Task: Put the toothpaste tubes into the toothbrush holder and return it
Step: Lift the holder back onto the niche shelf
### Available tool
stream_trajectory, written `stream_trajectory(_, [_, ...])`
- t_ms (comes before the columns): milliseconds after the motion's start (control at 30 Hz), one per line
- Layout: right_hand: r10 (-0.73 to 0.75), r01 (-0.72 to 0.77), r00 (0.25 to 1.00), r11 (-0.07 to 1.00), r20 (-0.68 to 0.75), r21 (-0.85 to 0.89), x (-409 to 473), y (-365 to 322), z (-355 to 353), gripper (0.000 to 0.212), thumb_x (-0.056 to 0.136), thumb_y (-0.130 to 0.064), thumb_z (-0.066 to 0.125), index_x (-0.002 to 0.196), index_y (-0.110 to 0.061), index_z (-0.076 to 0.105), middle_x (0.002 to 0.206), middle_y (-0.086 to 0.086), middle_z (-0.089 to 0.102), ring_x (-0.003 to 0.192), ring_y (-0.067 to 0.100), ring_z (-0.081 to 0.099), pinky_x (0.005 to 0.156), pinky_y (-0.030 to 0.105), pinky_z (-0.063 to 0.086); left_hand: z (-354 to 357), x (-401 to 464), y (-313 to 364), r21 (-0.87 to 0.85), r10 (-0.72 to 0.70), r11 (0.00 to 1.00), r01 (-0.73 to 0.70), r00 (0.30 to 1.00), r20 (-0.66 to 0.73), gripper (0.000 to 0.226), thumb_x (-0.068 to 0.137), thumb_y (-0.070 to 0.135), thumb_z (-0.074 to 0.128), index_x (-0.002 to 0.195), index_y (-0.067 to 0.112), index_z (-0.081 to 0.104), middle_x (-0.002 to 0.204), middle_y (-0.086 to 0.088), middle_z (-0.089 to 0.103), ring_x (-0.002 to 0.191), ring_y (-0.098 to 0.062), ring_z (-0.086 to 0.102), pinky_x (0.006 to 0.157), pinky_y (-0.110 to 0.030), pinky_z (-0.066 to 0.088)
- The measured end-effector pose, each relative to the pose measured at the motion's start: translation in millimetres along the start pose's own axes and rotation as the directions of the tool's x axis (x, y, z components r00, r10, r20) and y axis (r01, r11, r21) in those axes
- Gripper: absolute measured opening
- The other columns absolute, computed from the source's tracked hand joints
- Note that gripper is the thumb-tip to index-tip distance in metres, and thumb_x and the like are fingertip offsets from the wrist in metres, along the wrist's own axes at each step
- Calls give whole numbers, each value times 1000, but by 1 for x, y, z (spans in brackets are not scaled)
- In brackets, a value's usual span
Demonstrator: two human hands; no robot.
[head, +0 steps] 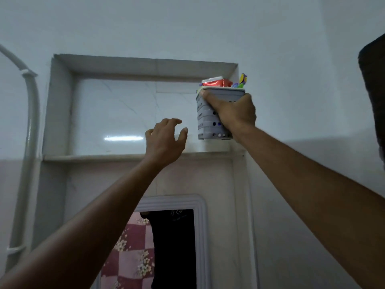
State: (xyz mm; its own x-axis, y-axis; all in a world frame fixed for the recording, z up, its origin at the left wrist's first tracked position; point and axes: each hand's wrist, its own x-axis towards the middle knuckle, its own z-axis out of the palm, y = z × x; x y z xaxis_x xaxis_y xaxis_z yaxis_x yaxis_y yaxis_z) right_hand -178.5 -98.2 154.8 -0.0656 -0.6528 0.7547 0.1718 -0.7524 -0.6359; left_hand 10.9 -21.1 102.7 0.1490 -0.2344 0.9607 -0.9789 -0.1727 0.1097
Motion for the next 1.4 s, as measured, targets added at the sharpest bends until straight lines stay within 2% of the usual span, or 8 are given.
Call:
stream_trajectory(167, [41,-37,998,996,54,-83,4,34,20,115,59,-85,90,144,-17,53,118,-7,56,106,19,59,88,32,49,24,-9,-19,63,-120,991,115,989,88,54,107,59,45,149,28,57,154,-3,60,145,-26,53,124,-57,29])
stream_trajectory(300, [35,-26,997,992,63,-127,11,55,35,118,60,-89,84,144,-15,47,123,-6,60,118,25,68,91,38,56,35,-11,-26,154,-141,980,124,984,105,63,104,72,38,151,34,56,158,0,58,151,-22,48,131,-55,15])
stream_trajectory(433, [-119,126,992,963,41,-239,10,69,44,138,68,-94,75,167,-14,22,157,11,46,144,32,52,113,51,55,41,-15,-28,185,-122,977,107,990,72,65,104,74,34,150,35,58,157,3,59,150,-21,49,132,-55,13])
stream_trajectory(700, [-381,375,920,782,95,-497,-10,93,45,114,101,-81,48,178,-18,-8,178,22,16,155,41,38,114,55,50,43,-17,-27,205,-99,975,88,994,42,60,107,68,38,146,30,62,154,2,62,145,-24,54,129,-53,19])
stream_trajectory(1067, [-269,330,944,779,191,-532,-13,112,54,108,104,-83,34,176,-21,-18,185,19,3,157,42,40,116,60,51,40,-19,-27,210,-104,974,88,992,67,61,107,67,38,146,27,63,154,1,62,145,-24,54,125,-50,26])
stream_trajectory(1167, [-227,340,934,800,274,-495,-18,119,50,108,104,-82,36,174,-26,-25,185,21,-8,165,44,24,127,62,35,36,-20,-27,185,-115,978,96,989,92,63,106,69,38,148,28,60,156,1,60,148,-23,52,127,-50,23])
stream_trajectory(1267, [-203,308,940,852,275,-423,-24,116,38,104,107,-76,43,177,-26,-15,184,19,-9,170,40,13,131,62,27,27,-27,-26,99,-125,989,111,981,146,65,105,70,41,152,28,55,159,2,56,150,-20,49,130,-50,21])
stream_trajectory(1400, [-308,321,947,898,90,-302,-36,105,21,86,105,-64,54,170,-11,36,170,19,37,155,36,42,121,55,47,8,-46,-26,-14,-99,995,102,985,142,66,105,66,47,154,22,52,158,-1,58,148,-23,51,129,-55,27])
